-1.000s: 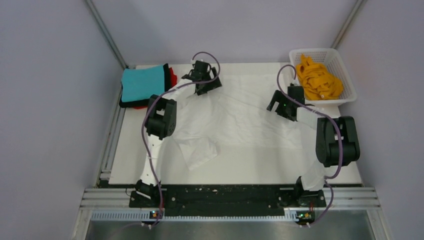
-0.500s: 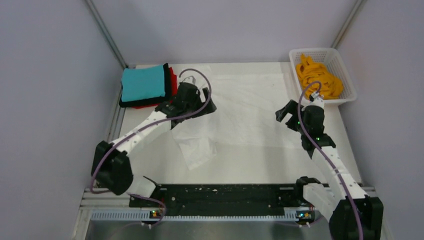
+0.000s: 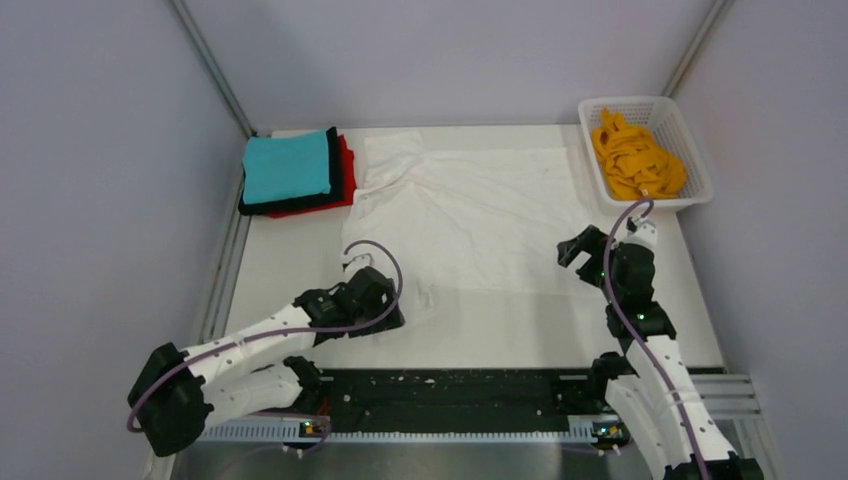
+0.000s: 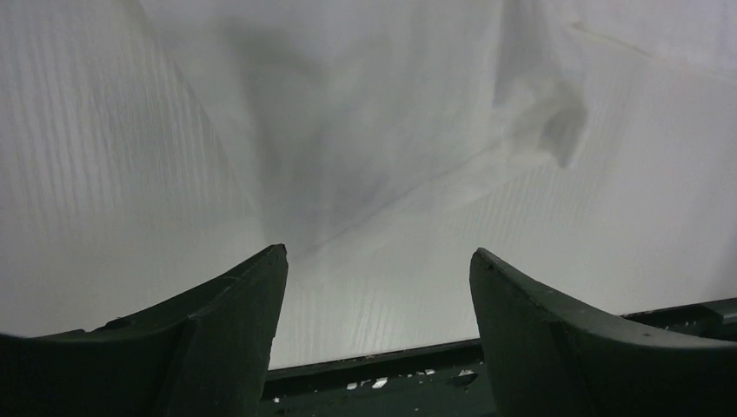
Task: Fold and stack the t-shirts
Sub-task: Grab the side of the flattened tshirt closest away from the robot with both arms, then fold the flattened tshirt in 1/3 of the way
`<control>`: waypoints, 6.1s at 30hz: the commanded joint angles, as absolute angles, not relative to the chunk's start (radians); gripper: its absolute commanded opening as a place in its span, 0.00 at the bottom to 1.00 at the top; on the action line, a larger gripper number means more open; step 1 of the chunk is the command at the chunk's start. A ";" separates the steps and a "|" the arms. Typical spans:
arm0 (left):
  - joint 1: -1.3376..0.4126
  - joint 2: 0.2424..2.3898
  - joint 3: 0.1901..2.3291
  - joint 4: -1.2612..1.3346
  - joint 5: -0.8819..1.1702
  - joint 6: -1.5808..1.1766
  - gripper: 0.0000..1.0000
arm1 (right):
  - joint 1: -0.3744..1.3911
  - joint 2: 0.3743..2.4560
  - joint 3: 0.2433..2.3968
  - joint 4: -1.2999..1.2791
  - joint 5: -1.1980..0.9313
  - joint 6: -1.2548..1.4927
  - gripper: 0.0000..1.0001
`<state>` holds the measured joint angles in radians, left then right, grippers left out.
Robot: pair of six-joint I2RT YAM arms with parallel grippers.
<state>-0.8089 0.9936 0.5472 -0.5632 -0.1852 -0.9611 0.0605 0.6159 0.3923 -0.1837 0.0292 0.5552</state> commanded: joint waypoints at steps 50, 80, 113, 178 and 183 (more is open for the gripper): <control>-0.859 1.058 0.463 -0.573 -0.058 -0.905 0.00 | 0.050 0.728 0.302 -0.483 0.402 0.942 0.52; -0.860 1.052 0.472 -0.593 -0.060 -0.950 0.00 | 0.048 0.980 0.279 -0.200 0.417 0.885 0.03; -0.763 1.105 0.698 -0.408 0.037 -0.838 0.00 | 0.049 0.876 0.490 -0.429 0.295 0.758 0.00; -0.312 1.681 1.215 -0.260 0.170 -0.571 0.99 | 0.185 1.328 0.786 -0.133 0.182 0.525 0.99; -0.328 1.770 1.167 -0.215 0.244 -0.603 0.99 | 0.216 1.480 0.790 -0.011 0.033 0.505 0.99</control>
